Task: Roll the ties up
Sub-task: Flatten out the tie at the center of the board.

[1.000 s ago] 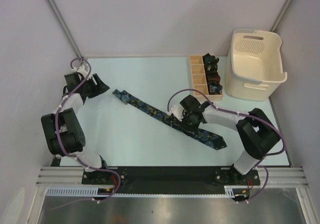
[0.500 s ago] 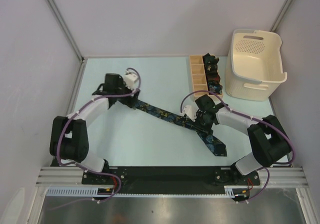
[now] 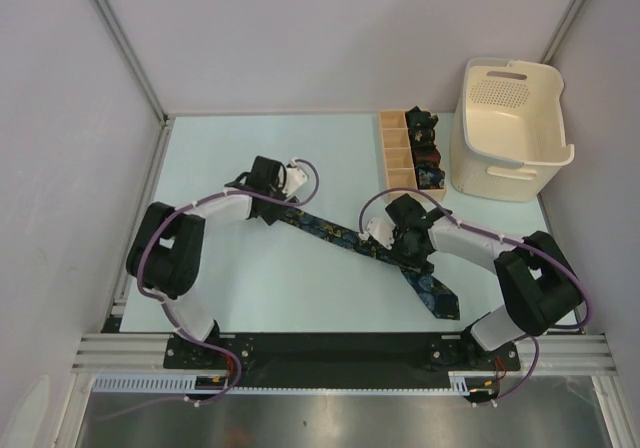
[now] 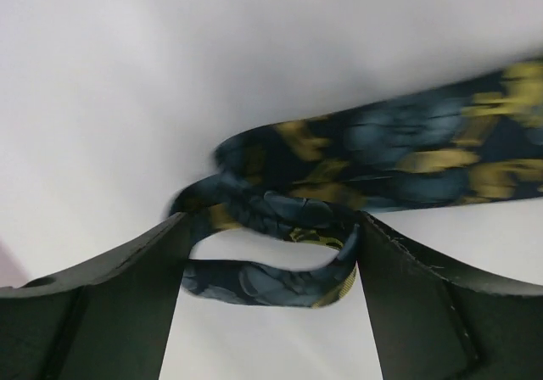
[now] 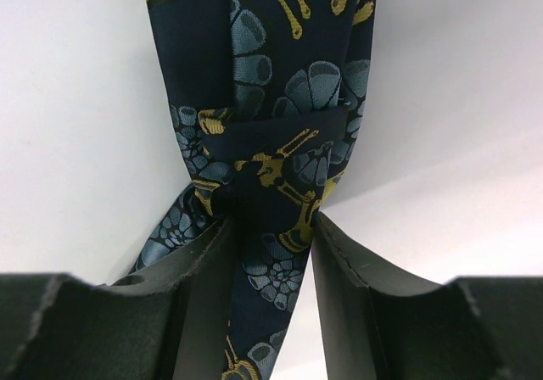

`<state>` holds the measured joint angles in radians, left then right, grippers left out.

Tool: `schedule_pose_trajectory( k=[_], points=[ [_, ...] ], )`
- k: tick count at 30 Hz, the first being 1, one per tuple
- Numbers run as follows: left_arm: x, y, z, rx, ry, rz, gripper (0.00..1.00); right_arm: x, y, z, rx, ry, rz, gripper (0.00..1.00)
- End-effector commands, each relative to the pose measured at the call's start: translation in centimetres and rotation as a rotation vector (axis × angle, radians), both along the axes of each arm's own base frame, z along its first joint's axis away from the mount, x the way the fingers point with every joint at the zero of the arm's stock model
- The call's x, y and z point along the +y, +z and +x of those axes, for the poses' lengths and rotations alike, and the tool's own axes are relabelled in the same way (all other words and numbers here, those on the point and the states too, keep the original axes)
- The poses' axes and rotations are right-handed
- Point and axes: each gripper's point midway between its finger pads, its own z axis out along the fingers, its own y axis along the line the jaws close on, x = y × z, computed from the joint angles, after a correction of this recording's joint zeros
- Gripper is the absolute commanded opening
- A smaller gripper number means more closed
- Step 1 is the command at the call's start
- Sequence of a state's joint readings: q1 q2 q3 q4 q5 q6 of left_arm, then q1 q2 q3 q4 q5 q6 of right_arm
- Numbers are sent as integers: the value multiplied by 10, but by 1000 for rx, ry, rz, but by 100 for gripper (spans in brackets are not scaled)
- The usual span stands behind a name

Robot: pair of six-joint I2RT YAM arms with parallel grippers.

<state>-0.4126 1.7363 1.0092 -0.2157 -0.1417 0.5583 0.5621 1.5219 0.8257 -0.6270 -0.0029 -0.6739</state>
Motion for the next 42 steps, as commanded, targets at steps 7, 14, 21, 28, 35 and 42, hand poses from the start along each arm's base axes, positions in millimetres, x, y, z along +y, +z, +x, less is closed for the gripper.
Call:
schedule_pose_trajectory(
  k=[7,14,21,28,35,42],
  points=[
    [173,77,85,-177,418,84,82,-33,-11,-26,106,-15,-128,52],
    [113,87,66,-69,204,-223,99,-20,38,-42,176,-69,23,82],
    [84,72,52,46,173,-363,99,-48,51,-78,253,-89,25,75],
    [71,69,52,83,168,-436,100,-52,28,-99,368,-3,-80,72],
    [75,77,50,60,171,-423,100,-87,-15,-61,261,15,-362,54],
    [71,72,40,83,152,-446,99,-134,-4,17,62,108,-445,41]
  ],
)
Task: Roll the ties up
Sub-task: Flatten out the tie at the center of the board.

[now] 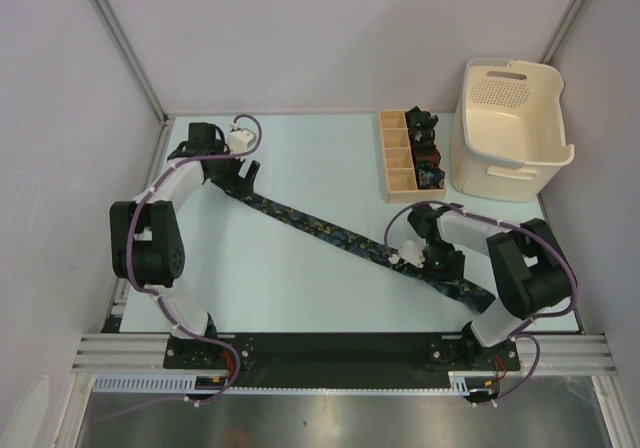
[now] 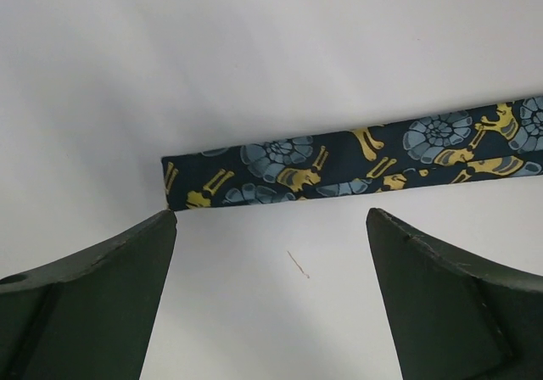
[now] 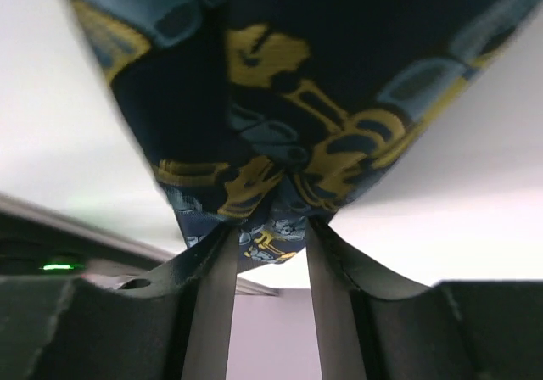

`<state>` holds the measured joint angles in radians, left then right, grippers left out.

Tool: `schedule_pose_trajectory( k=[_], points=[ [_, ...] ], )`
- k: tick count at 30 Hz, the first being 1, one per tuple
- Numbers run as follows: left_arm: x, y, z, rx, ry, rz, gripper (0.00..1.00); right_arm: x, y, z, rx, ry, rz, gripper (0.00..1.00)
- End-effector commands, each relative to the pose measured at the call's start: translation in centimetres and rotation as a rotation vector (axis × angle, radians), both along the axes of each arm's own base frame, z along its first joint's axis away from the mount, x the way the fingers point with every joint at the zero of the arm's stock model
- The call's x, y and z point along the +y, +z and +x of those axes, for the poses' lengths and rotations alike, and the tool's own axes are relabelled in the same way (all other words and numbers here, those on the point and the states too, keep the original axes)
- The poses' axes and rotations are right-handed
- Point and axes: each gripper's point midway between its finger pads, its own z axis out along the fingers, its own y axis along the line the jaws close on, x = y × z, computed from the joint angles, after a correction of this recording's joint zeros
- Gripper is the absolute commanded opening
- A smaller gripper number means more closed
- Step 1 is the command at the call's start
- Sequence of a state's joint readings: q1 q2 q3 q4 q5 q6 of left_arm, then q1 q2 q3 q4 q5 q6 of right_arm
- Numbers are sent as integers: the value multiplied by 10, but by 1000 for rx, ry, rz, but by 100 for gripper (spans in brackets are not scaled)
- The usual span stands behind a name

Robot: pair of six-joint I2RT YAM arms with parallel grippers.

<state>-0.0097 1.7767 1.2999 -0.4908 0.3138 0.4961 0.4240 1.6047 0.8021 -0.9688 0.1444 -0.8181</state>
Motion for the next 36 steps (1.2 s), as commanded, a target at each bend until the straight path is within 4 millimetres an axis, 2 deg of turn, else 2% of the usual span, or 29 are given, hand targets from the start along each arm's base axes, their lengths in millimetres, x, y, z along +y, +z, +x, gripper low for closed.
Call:
schedule_pose_trajectory(
  k=[1,2,4,5,6,7,8,9,11,14,15,20,23,25,27,28,30,31,33,34,36],
  points=[
    [-9,20,-3,-34,-26,-57,98,-40,5,90,-270,185,-82,41],
    [-10,16,-3,-23,-35,-63,98,-50,9,108,-305,243,-93,41],
    [-19,15,-5,1,-70,-104,98,-58,13,120,-307,264,-90,43],
    [-23,18,-2,-1,-97,-115,98,-60,11,116,-269,266,-83,44],
    [-27,13,-3,21,-122,-132,98,-61,22,124,-276,247,-71,45],
    [-34,13,-10,53,-155,-166,98,-53,23,121,-251,237,-13,49],
    [-35,17,-6,40,-189,-163,99,-53,28,105,-182,215,17,52],
    [-36,11,-6,56,-205,-163,99,-50,40,110,-192,199,55,55],
    [-37,8,-6,63,-255,-136,100,-39,47,100,-157,179,137,60],
    [-40,-10,-3,87,-314,-83,100,-23,53,98,-154,110,213,61],
    [-40,-19,-3,102,-325,-63,99,-10,56,102,-160,92,264,61],
    [-46,-39,1,118,-400,14,98,18,48,101,-117,-39,356,63],
    [-43,-49,-7,147,-436,51,97,40,39,102,-125,-13,380,66],
    [-39,-58,-21,190,-459,68,94,49,29,101,-125,26,373,66],
    [-34,-58,-35,221,-464,85,91,51,22,100,-113,37,370,66],
    [-33,-63,-48,248,-473,84,90,49,16,99,-100,50,361,65],
    [-29,-56,-64,252,-480,93,89,41,6,93,-72,65,334,63],
    [-27,-64,-83,291,-490,89,89,38,3,92,-72,77,325,61],
    [-27,-58,-101,298,-500,85,87,26,-4,83,-49,118,298,56],
    [-26,-64,-119,332,-503,76,87,23,-6,81,-50,134,292,54],
    [-27,-56,-133,329,-505,61,86,10,-6,74,-39,174,280,49]
  ],
)
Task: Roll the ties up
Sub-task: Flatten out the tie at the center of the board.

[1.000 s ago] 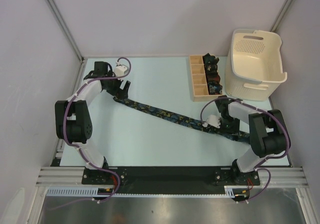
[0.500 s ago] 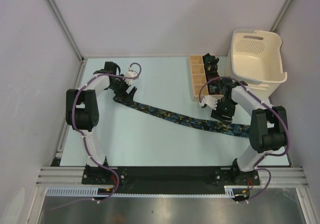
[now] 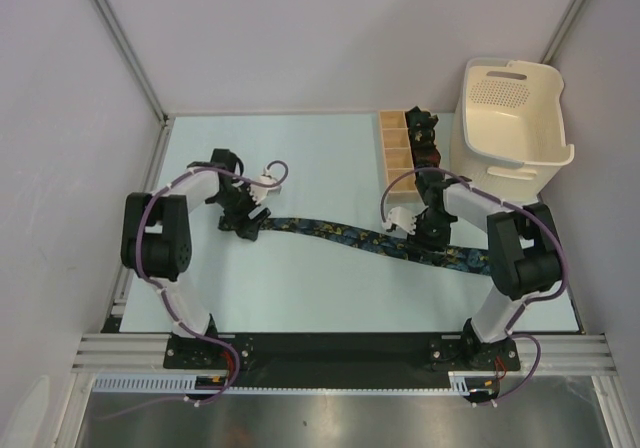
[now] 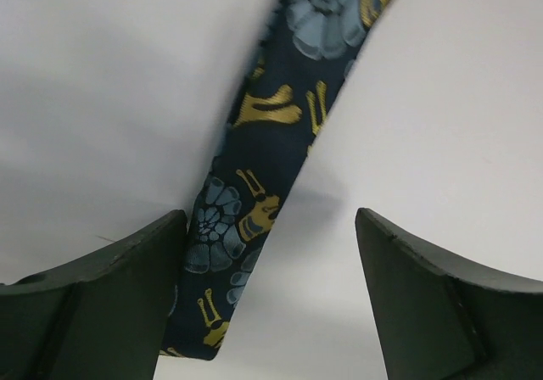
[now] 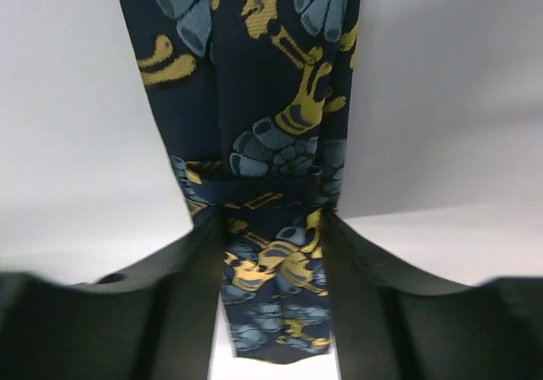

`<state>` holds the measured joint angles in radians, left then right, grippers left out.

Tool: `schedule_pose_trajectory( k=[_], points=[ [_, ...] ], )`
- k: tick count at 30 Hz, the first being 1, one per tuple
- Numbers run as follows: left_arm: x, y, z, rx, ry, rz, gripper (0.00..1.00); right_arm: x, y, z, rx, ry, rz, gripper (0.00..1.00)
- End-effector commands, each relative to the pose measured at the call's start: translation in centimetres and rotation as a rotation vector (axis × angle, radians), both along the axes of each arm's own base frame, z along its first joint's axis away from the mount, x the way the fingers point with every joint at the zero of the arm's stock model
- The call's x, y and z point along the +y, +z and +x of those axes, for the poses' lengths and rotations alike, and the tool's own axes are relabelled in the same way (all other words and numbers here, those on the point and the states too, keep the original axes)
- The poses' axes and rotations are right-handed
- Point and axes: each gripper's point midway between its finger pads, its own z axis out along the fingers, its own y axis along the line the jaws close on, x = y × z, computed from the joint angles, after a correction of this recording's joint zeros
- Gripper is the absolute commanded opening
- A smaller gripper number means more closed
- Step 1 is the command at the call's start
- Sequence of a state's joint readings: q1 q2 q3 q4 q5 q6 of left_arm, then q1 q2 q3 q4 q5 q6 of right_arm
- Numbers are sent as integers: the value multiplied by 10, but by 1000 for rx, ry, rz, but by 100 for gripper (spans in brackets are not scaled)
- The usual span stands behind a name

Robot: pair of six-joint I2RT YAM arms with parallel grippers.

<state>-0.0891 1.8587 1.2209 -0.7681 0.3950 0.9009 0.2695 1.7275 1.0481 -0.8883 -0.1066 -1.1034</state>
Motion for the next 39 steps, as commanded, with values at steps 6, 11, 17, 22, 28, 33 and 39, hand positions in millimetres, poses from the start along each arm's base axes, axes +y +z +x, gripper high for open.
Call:
schedule_pose_trajectory(
  k=[6,11,17,22,28,33,39],
  points=[
    [-1,20,-75,65,-20,-42,77,-49,2,-29,3,235,-45,35],
    [2,20,-73,43,-31,-30,68,-58,6,-21,-14,241,-32,33],
    [-1,25,-61,-33,-90,-40,82,-33,34,-7,-32,121,53,56],
    [-14,36,-48,-99,-140,-103,92,-1,57,-4,-21,28,160,62],
    [-32,35,-45,-120,-195,-174,92,93,58,14,-22,-63,283,52],
    [-32,28,-45,-138,-217,-165,90,165,44,30,39,-168,371,45],
    [-25,18,-49,-149,-232,-123,89,206,33,34,76,-118,415,47]
  ],
)
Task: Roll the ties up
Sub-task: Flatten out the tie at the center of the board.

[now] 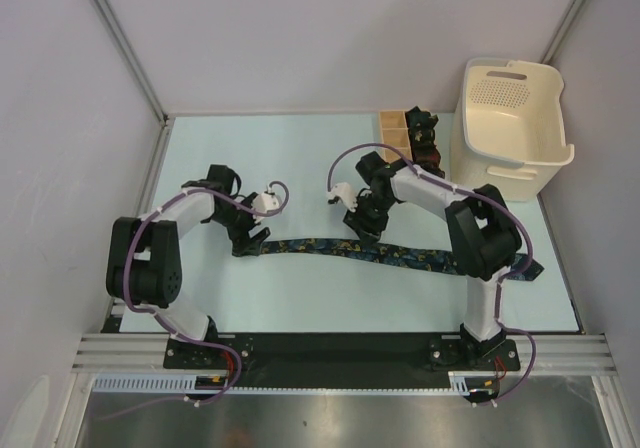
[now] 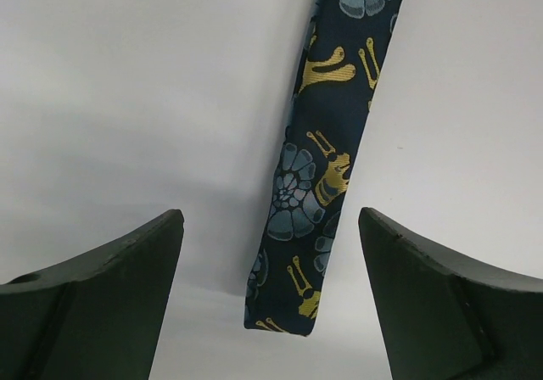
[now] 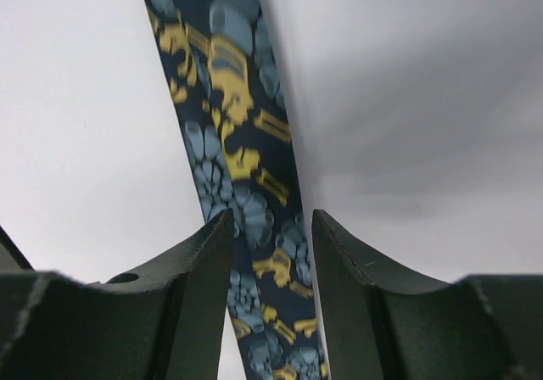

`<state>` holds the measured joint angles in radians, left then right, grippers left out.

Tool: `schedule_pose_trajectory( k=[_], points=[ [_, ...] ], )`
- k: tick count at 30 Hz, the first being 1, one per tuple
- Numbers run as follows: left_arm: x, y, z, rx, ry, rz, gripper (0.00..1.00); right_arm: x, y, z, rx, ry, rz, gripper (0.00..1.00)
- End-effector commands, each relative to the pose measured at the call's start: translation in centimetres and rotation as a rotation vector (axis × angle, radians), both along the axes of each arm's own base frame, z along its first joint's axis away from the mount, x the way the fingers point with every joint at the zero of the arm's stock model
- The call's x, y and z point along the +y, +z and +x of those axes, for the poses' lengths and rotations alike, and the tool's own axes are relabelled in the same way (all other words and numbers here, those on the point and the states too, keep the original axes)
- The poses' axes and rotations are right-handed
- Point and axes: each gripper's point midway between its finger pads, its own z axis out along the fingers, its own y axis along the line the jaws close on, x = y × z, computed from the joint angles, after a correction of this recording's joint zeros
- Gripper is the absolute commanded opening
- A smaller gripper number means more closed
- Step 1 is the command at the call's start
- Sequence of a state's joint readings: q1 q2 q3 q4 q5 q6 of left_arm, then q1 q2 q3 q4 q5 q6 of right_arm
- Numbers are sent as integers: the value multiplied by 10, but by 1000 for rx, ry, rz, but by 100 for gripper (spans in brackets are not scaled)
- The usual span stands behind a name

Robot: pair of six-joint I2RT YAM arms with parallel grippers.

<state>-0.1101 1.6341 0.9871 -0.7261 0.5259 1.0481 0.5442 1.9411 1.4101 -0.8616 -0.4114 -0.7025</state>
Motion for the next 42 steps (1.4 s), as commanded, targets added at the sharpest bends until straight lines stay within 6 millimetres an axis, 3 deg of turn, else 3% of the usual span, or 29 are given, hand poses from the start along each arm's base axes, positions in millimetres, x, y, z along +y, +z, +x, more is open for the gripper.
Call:
schedule_pose_trajectory(
  k=[1,6,12,15,21,25,27,32,39,42],
  points=[
    [-2,0,-1,-60,-59,-7,89,35,2,5,11,-3,77,48],
    [3,-5,-9,-56,-68,10,89,43,-14,-14,61,71,70,48],
    [10,-2,-12,-67,-60,11,89,41,-16,-55,111,209,76,45],
    [12,0,-16,-65,-57,9,89,36,-15,-63,103,233,68,44],
    [19,-4,-25,-79,-91,40,88,38,-8,-45,69,191,68,47],
    [29,-2,-20,-98,-68,45,87,49,7,-34,43,154,97,51],
    [35,-1,-14,-117,-65,50,87,54,13,-37,46,146,114,54],
    [53,-7,-9,-108,-59,81,82,54,1,-50,15,174,65,62],
    [52,-8,-35,-69,-116,81,56,57,4,-45,-20,172,70,67],
    [52,-8,-47,-58,-133,77,51,64,9,-45,-19,165,102,66]
  ],
)
